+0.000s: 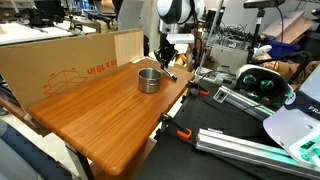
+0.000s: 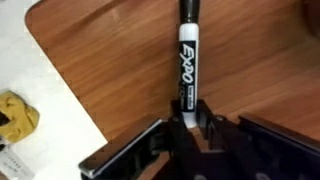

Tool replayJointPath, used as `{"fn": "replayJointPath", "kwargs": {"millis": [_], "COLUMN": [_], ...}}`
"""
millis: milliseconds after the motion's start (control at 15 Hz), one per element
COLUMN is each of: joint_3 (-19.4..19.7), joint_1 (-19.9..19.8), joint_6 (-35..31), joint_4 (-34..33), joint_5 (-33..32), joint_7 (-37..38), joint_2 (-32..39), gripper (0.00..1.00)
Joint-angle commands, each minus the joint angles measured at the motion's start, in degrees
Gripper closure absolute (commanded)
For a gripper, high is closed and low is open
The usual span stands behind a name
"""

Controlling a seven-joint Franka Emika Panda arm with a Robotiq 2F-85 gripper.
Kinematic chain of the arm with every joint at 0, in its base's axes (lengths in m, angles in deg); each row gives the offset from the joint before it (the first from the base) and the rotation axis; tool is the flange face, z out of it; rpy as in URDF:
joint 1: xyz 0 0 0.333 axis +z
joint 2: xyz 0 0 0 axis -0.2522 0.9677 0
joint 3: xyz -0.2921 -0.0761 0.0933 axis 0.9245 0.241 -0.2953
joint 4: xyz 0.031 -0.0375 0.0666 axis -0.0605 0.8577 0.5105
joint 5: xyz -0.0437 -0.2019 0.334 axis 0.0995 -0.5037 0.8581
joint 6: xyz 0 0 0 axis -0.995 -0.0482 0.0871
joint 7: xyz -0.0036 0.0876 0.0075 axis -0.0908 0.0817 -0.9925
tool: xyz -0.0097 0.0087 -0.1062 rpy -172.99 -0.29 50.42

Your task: Take the black marker out of the silver pot

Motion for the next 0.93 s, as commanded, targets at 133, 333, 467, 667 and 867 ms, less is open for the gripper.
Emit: {"fn": "replayJointPath", "kwargs": {"millis": [133, 333, 467, 667, 867], "joint_3": [-1.7, -1.0, -1.2, -1.4, -1.4], "joint_1": [-1.8, -1.0, -1.1, -1.2, -1.1], "joint_6": [-1.4, -1.1, -1.1, -1.1, -1.3], "joint_4": [-2.2, -2.5, -2.6, -2.8, -2.8], "joint_5": [1.0, 0.3, 0.3, 0.5, 0.4], "joint_7": [-3.3, -2.5, -2.6, -2.8, -2.7], "joint_2": [4.0, 4.1, 4.4, 4.4, 4.4], "gripper": [0.95, 0.53, 0.39, 0.19, 0.0]}}
